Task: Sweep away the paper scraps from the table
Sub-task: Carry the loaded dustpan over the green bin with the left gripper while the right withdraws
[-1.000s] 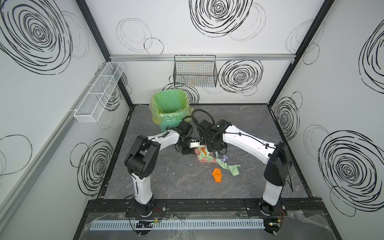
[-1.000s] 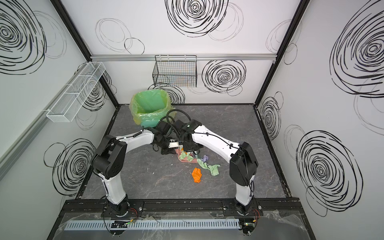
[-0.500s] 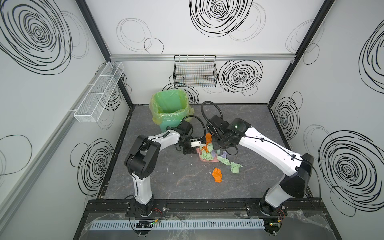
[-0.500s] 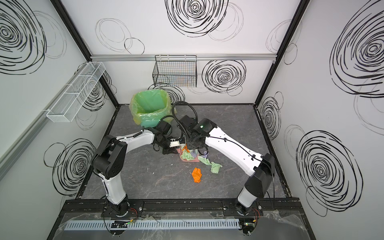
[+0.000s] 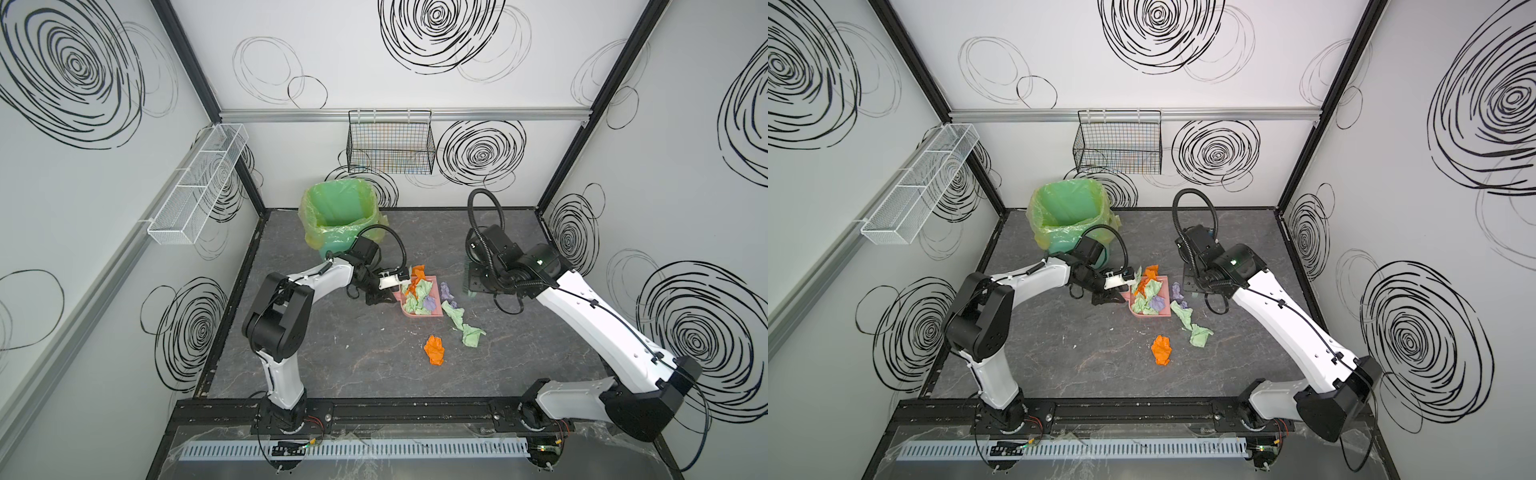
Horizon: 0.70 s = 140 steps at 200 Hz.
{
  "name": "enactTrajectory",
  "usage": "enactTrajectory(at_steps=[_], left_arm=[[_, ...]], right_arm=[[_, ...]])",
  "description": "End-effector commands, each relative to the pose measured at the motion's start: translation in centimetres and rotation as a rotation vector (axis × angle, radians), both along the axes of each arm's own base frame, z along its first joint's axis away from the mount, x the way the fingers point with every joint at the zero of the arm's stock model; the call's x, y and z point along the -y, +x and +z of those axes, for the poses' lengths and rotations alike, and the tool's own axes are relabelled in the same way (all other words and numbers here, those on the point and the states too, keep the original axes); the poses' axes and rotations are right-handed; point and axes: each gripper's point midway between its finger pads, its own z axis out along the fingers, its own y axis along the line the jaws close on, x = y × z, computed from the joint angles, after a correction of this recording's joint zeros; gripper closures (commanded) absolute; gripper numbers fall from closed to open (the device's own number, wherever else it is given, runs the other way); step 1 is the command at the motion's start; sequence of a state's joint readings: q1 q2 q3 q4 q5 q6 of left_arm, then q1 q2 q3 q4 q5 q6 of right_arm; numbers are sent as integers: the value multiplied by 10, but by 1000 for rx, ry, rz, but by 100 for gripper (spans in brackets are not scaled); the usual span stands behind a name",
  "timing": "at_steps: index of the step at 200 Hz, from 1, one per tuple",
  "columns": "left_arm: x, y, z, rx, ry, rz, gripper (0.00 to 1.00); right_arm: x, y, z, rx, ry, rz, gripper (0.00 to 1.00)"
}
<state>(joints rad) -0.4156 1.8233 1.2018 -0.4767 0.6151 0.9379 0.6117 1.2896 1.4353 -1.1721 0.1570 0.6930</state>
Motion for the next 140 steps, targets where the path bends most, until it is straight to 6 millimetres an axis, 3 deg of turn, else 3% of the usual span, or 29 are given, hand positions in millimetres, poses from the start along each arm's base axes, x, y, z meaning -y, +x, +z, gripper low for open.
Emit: enactTrajectory(at_steps=[1, 64, 140], left_arm=[[2, -8, 32, 21, -69, -20, 100], [-14, -22, 81, 83, -64, -28, 100], [-46, -32, 133, 127, -41, 6, 100]], right_arm=[[13, 5, -4, 26, -14, -20, 100], [39, 14, -23, 10, -35, -50, 100], [49, 37, -32, 6, -49, -17, 100]])
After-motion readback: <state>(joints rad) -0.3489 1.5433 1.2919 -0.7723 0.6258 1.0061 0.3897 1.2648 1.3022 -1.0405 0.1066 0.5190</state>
